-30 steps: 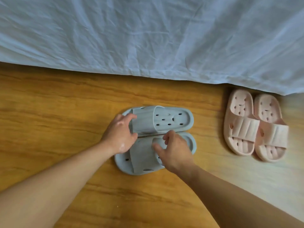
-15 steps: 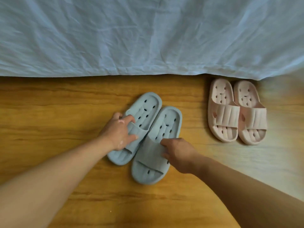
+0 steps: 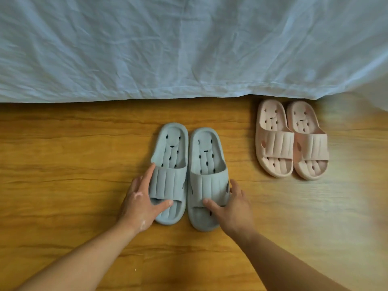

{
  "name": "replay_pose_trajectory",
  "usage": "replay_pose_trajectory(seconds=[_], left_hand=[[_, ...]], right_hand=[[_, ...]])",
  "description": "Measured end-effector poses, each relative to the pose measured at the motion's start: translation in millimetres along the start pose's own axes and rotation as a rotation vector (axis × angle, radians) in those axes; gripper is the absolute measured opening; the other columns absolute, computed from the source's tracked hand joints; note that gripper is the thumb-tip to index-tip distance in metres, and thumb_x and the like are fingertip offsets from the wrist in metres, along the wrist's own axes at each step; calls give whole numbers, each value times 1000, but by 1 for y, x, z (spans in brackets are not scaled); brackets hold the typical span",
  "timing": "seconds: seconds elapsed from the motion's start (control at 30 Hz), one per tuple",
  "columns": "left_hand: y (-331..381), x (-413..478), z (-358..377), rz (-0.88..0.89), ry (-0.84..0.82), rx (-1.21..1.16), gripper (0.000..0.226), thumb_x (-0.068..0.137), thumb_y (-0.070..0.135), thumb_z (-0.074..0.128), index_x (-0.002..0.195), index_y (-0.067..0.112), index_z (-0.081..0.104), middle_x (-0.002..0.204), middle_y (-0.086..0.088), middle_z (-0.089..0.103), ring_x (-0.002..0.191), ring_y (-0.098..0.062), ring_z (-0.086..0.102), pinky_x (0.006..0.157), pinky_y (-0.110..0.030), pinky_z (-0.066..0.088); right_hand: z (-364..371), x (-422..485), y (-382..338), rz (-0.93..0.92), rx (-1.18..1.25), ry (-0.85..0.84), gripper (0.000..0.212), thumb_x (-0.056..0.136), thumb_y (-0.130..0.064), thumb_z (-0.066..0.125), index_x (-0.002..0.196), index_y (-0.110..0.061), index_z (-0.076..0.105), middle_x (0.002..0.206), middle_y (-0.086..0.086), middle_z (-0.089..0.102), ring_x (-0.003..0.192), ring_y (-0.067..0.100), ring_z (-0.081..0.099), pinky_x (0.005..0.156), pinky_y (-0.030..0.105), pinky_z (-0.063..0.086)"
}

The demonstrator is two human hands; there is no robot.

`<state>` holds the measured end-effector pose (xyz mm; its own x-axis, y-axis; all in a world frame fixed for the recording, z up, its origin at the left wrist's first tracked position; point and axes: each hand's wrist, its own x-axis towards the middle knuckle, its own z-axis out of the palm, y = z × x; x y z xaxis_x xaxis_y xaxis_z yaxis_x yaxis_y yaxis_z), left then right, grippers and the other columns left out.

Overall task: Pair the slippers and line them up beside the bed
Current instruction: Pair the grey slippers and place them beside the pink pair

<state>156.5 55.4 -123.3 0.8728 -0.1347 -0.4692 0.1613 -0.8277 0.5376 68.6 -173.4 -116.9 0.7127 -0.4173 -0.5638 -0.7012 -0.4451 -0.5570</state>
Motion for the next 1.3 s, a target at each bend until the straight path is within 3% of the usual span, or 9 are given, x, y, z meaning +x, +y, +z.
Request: replay_pose_trajectory(seconds=[0.3,0.47,0.7,1.07,1.3], left_hand=[[25,52,-10,-54,109,20,106,73,49,78,151,45,6,146,-9,38,129,-33,45,101,-49,45],[30,91,-35,-75,99,-38,108,74,44,80,153,41,6,151,-11,37,133,-33,43,107,-46,41],[23,100,-37,-79,138,-47,105,74,52,76,151,46,4,144,-10,38,126,-35,47,101,-49,46],[15,94,-37,-74,163,-80,102,74,47,78,151,46,11,142,-7,38,127,-33,46,99,-48,46],[14,91,-40,-84,148,-82,101,75,42,80,150,47,13,143,-9,38,128,-34,45,98,-50,46]], right_hand=[[-10,52,-47,-57,-13,7,87,74,-61,68,146,-24,35,134,-1,56,120,22,56,98,45,52],[-9,85,-85,-40,-21,-5,85,84,-49,69,150,-13,31,143,9,40,127,28,46,106,41,43],[3,97,-102,-2,-25,-10,69,89,-43,65,144,-14,35,134,11,48,120,30,50,95,40,47],[10,84,-95,-11,-18,24,73,88,-48,64,146,-16,33,135,8,48,121,29,51,99,46,49],[6,82,-95,-25,-11,2,76,88,-47,65,148,-17,30,137,9,47,123,28,49,99,41,47]])
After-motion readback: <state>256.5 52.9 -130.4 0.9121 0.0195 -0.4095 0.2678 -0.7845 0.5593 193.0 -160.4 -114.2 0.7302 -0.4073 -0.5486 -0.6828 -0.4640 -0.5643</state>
